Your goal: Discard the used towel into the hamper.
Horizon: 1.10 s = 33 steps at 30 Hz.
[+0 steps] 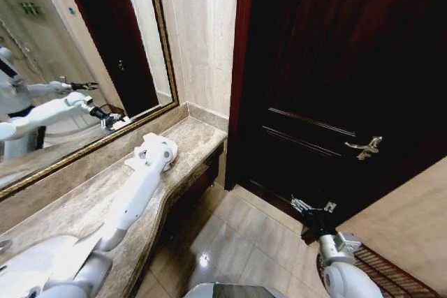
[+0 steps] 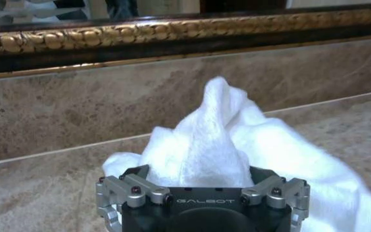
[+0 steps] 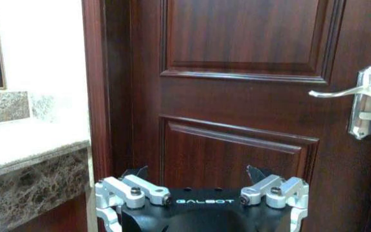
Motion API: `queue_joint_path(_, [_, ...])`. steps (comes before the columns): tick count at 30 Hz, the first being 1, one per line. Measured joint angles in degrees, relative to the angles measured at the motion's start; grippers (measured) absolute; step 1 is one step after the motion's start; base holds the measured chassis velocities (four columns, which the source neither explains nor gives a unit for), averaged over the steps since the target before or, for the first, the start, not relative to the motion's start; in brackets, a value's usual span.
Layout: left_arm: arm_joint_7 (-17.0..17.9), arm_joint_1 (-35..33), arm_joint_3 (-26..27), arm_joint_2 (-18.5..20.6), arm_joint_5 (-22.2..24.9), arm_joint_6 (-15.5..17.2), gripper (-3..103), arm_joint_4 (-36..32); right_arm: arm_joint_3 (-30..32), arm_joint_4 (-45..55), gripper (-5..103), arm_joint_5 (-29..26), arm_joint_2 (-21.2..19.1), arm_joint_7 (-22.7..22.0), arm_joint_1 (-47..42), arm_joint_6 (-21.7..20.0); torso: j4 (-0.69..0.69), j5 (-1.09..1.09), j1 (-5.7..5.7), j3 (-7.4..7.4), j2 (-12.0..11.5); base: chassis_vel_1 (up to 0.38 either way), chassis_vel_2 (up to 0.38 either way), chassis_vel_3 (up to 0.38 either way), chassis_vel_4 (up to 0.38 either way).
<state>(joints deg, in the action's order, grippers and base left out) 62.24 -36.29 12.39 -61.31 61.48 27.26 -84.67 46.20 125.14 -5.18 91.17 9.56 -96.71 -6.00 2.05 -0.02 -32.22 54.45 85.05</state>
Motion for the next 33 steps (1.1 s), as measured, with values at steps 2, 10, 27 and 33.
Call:
queue_joint_path(2, [-2.5, -0.5, 0.3, 0.75, -0.32, 0.01, 100, 0.33, -0.06, -0.03, 100, -0.04, -0.03, -0.07, 0.03, 0.11, -0.01, 0.01, 0.0, 0.0, 0.0, 0.0, 0.0, 0.0, 0.0])
queue_joint_path(10, [-6.94, -0.57, -0.73, 1.41, -0.22, 1.08, 100, 0.46, 0.51, 0.21, 100, -0.7, -0.35, -0.49, -0.14, 0.71, -0.02, 0.02, 0.0, 0.0, 0.0, 0.0, 0.0, 0.0, 0.0])
queue_joint_path(27, [-9.33, -1.55, -0.56, 1.14, 0.34, 1.2, 90, 1.15, 0.95, 0.93, 100, -1.27, -0.04, -1.46, -0.63, 1.66, -0.02, 0.02, 0.0, 0.0, 0.0, 0.0, 0.0, 0.0, 0.0])
queue_joint_path(33, [-10.09, -1.46, -0.22, 1.19, 0.64, 0.63, 69, 2.05, 0.96, 1.43, 100, -1.27, 0.0, -1.75, -0.66, 1.67, -0.02, 0.02, 0.0, 0.0, 0.0, 0.0, 0.0, 0.0, 0.0])
